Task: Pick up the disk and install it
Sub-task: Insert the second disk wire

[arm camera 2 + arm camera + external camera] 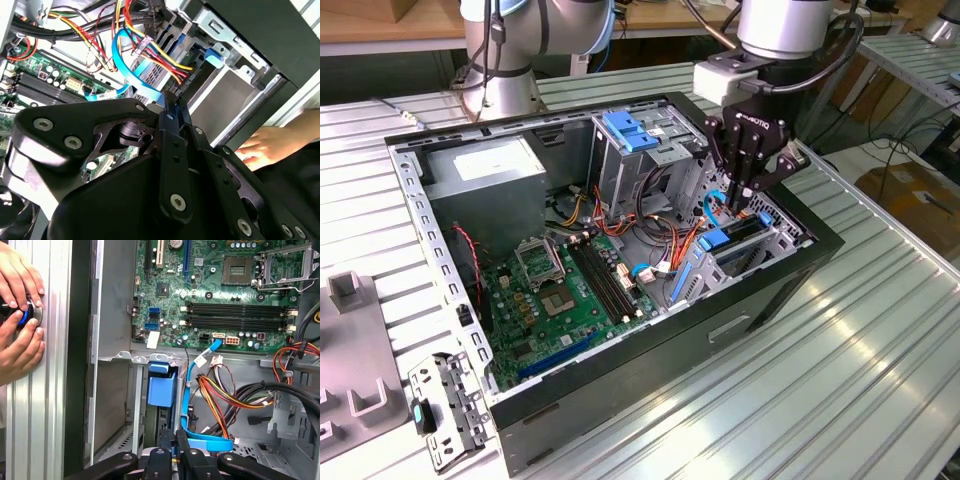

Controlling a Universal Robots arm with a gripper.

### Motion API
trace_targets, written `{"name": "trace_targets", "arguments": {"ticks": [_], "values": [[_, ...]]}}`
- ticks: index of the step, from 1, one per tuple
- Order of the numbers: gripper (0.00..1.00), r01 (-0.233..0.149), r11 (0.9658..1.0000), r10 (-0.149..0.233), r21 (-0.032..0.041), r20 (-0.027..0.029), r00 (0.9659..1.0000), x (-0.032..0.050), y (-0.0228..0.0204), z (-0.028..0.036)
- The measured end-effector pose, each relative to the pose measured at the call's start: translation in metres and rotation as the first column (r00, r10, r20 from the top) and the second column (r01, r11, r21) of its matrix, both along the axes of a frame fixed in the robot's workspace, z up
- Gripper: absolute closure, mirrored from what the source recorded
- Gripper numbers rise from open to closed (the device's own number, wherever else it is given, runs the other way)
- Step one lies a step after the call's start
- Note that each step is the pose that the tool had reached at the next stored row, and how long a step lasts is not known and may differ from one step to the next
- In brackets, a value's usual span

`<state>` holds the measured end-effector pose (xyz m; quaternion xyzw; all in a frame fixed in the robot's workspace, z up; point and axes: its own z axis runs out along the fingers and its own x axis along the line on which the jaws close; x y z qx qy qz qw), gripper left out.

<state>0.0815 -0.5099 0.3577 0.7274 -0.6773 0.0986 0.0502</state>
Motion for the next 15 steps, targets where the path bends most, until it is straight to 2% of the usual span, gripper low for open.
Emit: {"name": "trace_targets", "arguments": {"ticks": [1, 2, 3, 4, 7, 8, 9, 10, 11, 15], "values": [[0.84, -0.001, 1.0, 0.001, 0.0007, 0.009, 1.0, -0.0005, -0.0003, -0.0002], [0.84, -0.002, 1.0, 0.002, 0.0016, 0.0157, 0.9999, -0.0011, -0.0006, -0.0003], [0.84, -0.003, 1.0, 0.003, 0.0045, 0.0257, 0.9997, -0.0026, -0.001, -0.0008], [0.84, -0.004, 1.0, 0.003, 0.0074, 0.0325, 0.9995, -0.0045, -0.0015, -0.0013], [0.84, -0.004, 0.9999, 0.003, 0.0166, 0.0443, 0.999, -0.0094, -0.0029, -0.0022], [0.84, -0.004, 0.9997, 0.003, 0.0233, 0.0491, 0.9988, -0.0107, -0.0041, -0.0025], [0.84, -0.005, 0.9994, 0.003, 0.033, 0.0555, 0.9985, -0.0117, -0.0066, -0.0029], [0.84, -0.006, 0.9992, 0.003, 0.0389, 0.0593, 0.9982, -0.0119, -0.0089, -0.0033], [0.84, -0.006, 0.9991, 0.003, 0.0426, 0.0622, 0.9981, -0.0121, -0.0109, -0.0036], [0.84, -0.007, 0.9986, 0.003, 0.0526, 0.0821, 0.9966, -0.0143, -0.0183, -0.0044]]}}
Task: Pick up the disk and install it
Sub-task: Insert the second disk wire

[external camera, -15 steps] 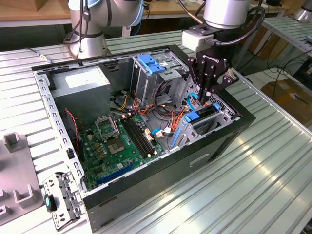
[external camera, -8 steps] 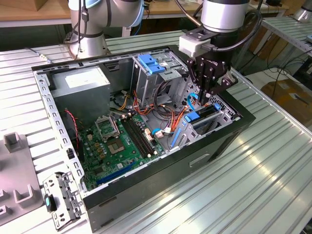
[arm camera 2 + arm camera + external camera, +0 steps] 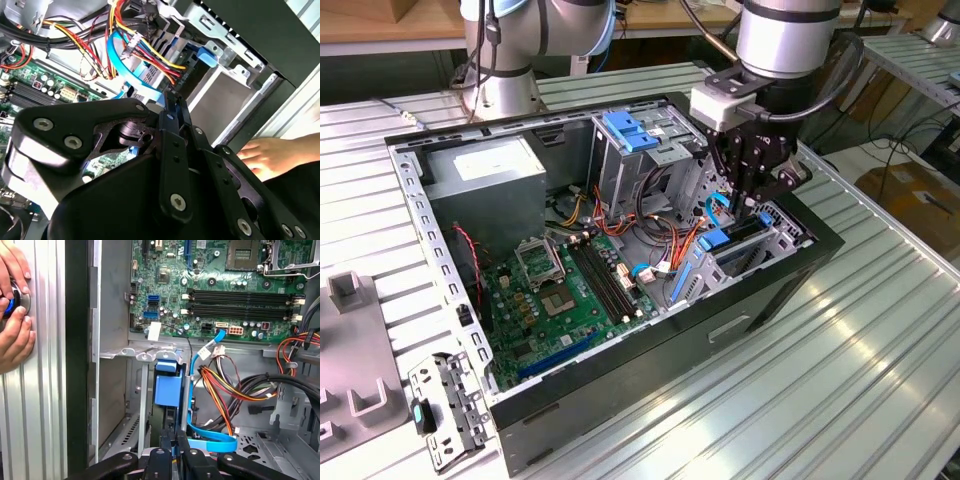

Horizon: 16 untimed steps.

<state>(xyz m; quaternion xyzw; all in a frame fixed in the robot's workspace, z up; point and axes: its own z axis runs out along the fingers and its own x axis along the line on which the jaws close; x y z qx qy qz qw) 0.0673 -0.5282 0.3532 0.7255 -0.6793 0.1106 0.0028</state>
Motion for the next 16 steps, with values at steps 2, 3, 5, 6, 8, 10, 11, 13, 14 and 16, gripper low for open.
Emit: {"name": "trace_targets", "arguments": {"ticks": [2, 3, 5, 6, 8, 10, 11, 13, 14, 16], "values": [[0.84, 0.0, 1.0, 0.0, 0.0072, 0.0124, 0.9999, -0.0042, -0.0031, -0.0009], [0.84, 0.0, 1.0, 0.0, 0.0088, 0.0157, 0.9999, -0.0054, -0.0036, -0.0013], [0.84, 0.0, 0.9999, 0.0, 0.0122, 0.0228, 0.9997, -0.0063, -0.0041, -0.0031], [0.84, 0.0, 0.9999, 0.0, 0.0148, 0.0245, 0.9997, -0.0062, -0.0042, -0.0036], [0.84, 0.002, 0.9997, -0.003, 0.0227, 0.0258, 0.9997, -0.0063, -0.0041, -0.0049], [0.84, 0.01, 0.9996, -0.011, 0.0269, 0.0261, 0.9996, -0.0064, -0.0042, -0.0063], [0.84, 0.014, 0.9995, -0.014, 0.0293, 0.026, 0.9996, -0.0064, -0.0042, -0.0067], [0.84, 0.018, 0.9991, -0.019, 0.0397, 0.0259, 0.9995, -0.0063, -0.0042, -0.0073], [0.84, 0.018, 0.9988, -0.019, 0.0464, 0.0257, 0.9995, -0.0063, -0.0042, -0.0074], [0.84, 0.018, 0.9983, -0.02, 0.0562, 0.0256, 0.9995, -0.0063, -0.0043, -0.0074]]}}
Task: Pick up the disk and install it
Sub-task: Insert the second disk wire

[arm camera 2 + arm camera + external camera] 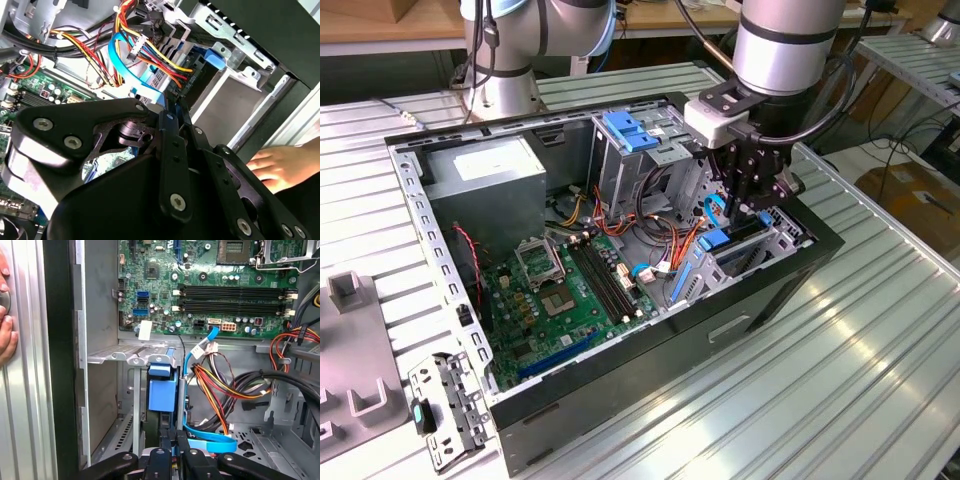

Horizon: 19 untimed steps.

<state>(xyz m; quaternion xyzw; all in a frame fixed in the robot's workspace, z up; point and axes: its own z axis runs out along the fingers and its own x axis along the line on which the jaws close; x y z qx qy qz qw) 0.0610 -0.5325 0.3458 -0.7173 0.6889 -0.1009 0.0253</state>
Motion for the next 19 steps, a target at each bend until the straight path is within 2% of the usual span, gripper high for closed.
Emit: {"name": "trace_targets", "arguments": {"ticks": [9, 14, 16, 19], "values": [[0.84, 0.0, 1.0, 0.0, 0.0009, 0.003, 1.0, -0.0001, -0.0001, 0.0001], [0.84, 0.0, 1.0, 0.0, 0.0048, 0.0066, 1.0, -0.0011, -0.002, 0.0], [0.84, 0.0, 1.0, 0.0, 0.009, 0.0091, 1.0, -0.0014, -0.0043, -0.0001], [0.84, 0.0, 0.9997, 0.0, 0.0244, 0.0142, 0.9999, -0.0018, -0.0105, -0.0001]]}}
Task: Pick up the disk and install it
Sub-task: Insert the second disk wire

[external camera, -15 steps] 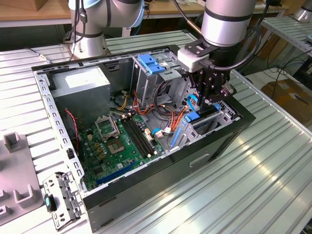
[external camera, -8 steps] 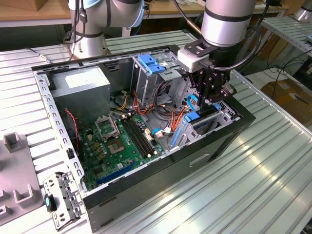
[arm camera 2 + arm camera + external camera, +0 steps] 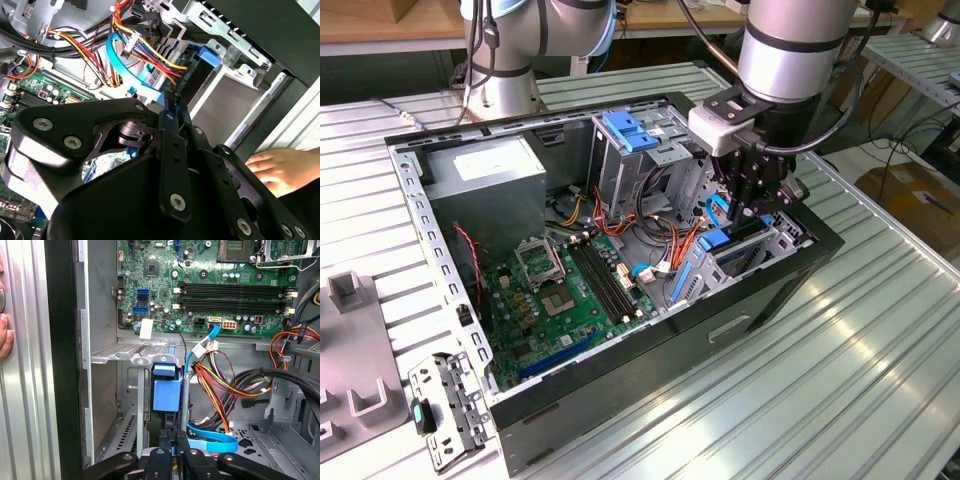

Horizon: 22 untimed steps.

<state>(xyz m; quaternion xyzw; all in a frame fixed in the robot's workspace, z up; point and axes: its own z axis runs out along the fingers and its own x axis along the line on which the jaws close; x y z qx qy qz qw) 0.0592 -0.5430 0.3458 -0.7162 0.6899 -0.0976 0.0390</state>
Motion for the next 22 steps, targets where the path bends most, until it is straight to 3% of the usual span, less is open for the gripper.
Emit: {"name": "trace_targets", "arguments": {"ticks": [3, 12, 18, 22], "values": [[0.84, 0.0, 1.0, 0.0, 0.006, 0.0009, 1.0, 0.0, -0.0019, 0.0001], [0.84, 0.0, 1.0, 0.0, 0.0084, 0.0009, 1.0, -0.0001, -0.0021, 0.0001], [0.84, 0.0, 0.9996, 0.0, 0.0267, 0.001, 1.0, 0.0, -0.0044, 0.0], [0.84, 0.0, 0.9995, 0.0, 0.0317, 0.001, 1.0, 0.0, -0.0049, -0.0001]]}}
